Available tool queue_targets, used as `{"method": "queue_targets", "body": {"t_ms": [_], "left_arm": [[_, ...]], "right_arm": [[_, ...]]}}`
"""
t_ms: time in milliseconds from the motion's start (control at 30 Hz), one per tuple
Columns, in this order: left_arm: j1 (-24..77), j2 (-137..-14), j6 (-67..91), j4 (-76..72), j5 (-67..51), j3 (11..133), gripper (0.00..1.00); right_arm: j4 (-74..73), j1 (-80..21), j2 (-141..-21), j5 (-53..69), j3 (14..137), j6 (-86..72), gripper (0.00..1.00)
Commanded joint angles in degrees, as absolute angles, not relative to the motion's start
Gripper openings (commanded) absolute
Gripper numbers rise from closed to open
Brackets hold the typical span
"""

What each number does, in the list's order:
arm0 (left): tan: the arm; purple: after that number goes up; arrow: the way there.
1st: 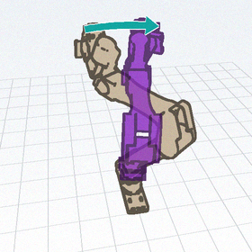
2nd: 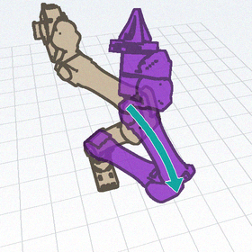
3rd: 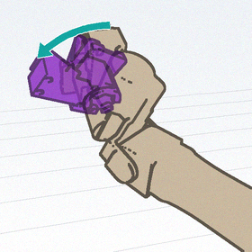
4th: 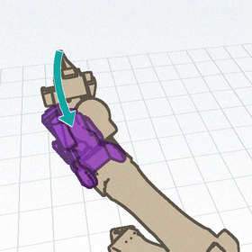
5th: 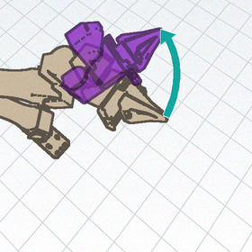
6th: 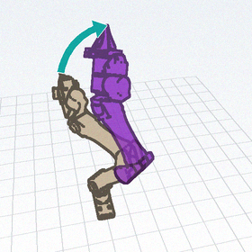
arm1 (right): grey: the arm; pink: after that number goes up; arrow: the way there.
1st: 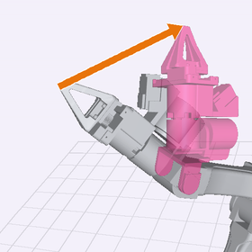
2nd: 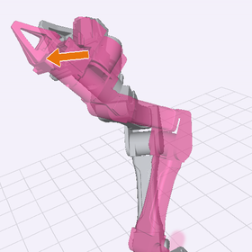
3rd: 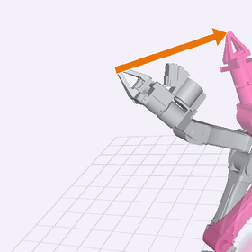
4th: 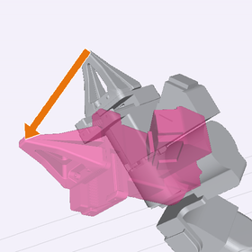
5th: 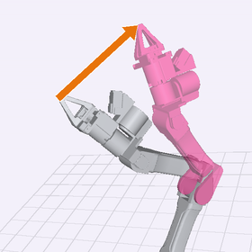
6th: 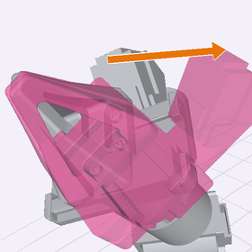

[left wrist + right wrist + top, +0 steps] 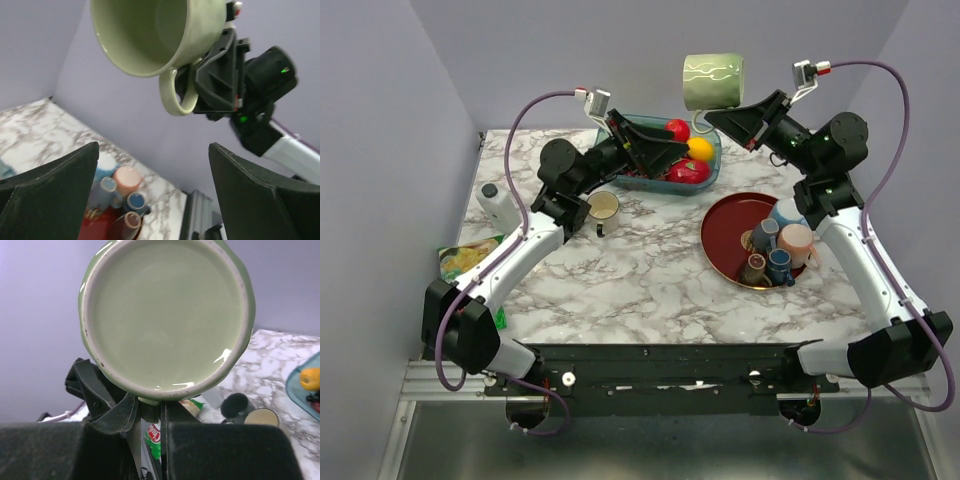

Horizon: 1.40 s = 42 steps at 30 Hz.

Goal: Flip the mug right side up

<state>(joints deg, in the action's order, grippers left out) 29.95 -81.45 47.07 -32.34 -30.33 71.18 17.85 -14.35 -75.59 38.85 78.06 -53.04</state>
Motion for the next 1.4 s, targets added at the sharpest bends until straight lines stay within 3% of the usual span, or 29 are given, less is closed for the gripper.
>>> {"method": "queue_targets", "body": {"t_ms": [0,133,500,867,967,1167,1300,1367], "left_arm": [[29.62,-83.76,58.09,-50.25,-35.33,71.62,0.99],[29.62,-85.43,59.41,-52.03,-35.33,73.82,0.97],[30.15,-87.54,62.4,-53.61,-35.51,74.71,0.62],[30.32,-88.59,63.55,-53.88,-34.98,75.76,0.59],[30.67,-88.86,63.28,-53.18,-34.89,75.85,0.54],[30.85,-88.94,62.23,-51.77,-34.89,75.85,0.3],[30.94,-88.77,61.09,-50.01,-34.98,76.2,0.01],[30.85,-88.6,60.73,-49.75,-35.07,76.11,0.0]], "right_arm": [[31.81,-14.68,-76.37,43.77,80.68,-59.94,0.01],[30.85,-16.08,-76.9,44.82,81.3,-58.63,0.01],[31.64,-17.66,-77.08,45.18,78.84,-58.8,0.01],[28.57,-18.46,-77.61,46.05,77.17,-53.97,0.01],[28.48,-18.89,-78.05,45.88,77.25,-53.44,0.01],[28.21,-19.34,-78.66,45.97,77.7,-53.09,0.01],[27.6,-19.34,-78.58,45.88,77.43,-52.65,0.01],[27.34,-19.34,-78.58,45.7,77.34,-52.82,0.01]]}}
